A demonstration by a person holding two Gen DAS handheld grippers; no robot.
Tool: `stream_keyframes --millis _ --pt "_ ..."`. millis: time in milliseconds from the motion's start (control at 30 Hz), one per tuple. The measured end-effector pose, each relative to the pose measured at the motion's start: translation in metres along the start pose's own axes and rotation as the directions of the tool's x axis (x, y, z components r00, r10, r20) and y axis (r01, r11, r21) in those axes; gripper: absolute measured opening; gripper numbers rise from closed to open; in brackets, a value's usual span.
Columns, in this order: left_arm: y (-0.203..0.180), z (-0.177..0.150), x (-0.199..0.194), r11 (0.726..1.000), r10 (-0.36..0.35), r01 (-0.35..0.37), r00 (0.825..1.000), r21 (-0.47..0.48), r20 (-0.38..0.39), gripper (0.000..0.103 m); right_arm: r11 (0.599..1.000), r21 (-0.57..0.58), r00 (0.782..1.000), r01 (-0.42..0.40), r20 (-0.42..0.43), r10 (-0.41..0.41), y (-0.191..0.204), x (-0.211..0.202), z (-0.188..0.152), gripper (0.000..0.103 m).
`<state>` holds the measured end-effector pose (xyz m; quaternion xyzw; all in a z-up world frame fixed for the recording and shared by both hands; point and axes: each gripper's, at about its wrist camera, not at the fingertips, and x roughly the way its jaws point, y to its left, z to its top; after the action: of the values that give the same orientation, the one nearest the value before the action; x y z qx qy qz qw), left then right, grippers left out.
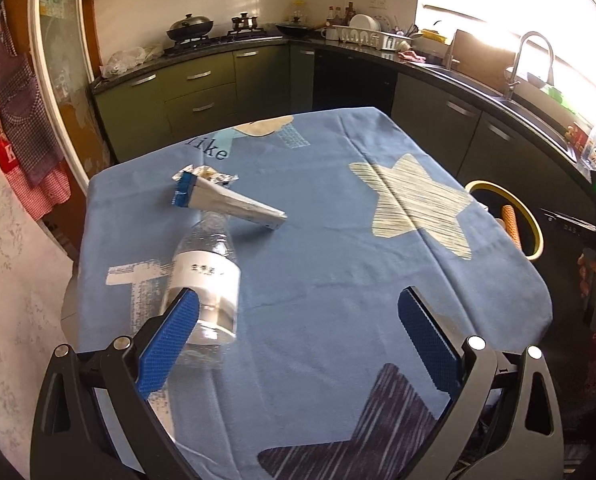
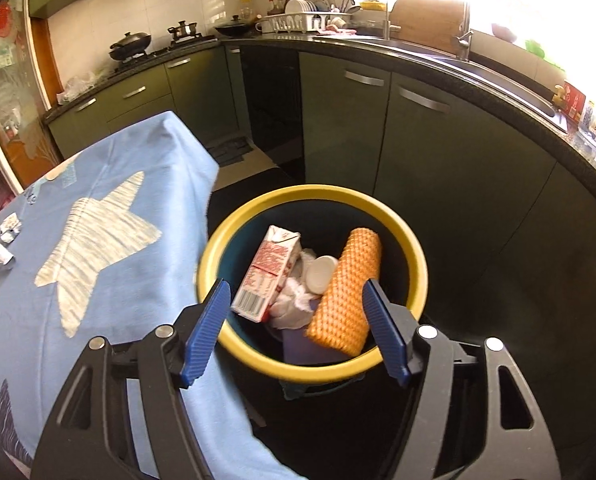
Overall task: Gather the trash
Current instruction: 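Grasp the clear water bottle by its label with the left tool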
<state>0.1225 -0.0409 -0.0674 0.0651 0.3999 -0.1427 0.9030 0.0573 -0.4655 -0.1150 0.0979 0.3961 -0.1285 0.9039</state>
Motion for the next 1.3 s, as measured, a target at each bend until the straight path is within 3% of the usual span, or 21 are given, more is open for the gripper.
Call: stream_keyframes --millis 233,633,867,933,1200,1300 --pt "0.040 0.006 0.034 0.997 0.077 -0.079 0.994 -0.013 -0.082 0.098 0.998 -0.024 0.998 -0.057 -0.024 0.056 0.023 0.005 -0.007 0.065" --pt "0.076 0.021 0.121 0.997 0.023 -0.045 0.954 -0.065 -0.299 0.098 0.996 -0.038 0.994 -0.085 -0.067 0.082 0.033 0.018 -0.013 0.067" --pt "0.075 0.025 0.142 0.997 0.045 -0.065 0.935 -0.044 -0.351 0.097 0.994 -0.050 0.991 -0.102 -0.087 0.097 0.041 0.025 -0.014 0.067" --pt "0.073 0.025 0.144 0.997 0.047 -0.064 0.933 -0.037 -0.356 0.095 0.993 -0.053 0.991 -0.105 -0.092 0.100 0.042 0.027 -0.014 0.068" --pt "0.073 0.022 0.148 0.997 0.045 -0.065 0.925 -0.041 -0.378 0.066 0.990 -0.067 0.988 -0.121 -0.103 0.114 0.050 0.031 -0.014 0.068" --pt "0.073 0.022 0.149 0.997 0.047 -0.066 0.925 -0.039 -0.377 0.065 0.990 -0.068 0.988 -0.123 -0.105 0.115 0.051 0.031 -0.014 0.068"
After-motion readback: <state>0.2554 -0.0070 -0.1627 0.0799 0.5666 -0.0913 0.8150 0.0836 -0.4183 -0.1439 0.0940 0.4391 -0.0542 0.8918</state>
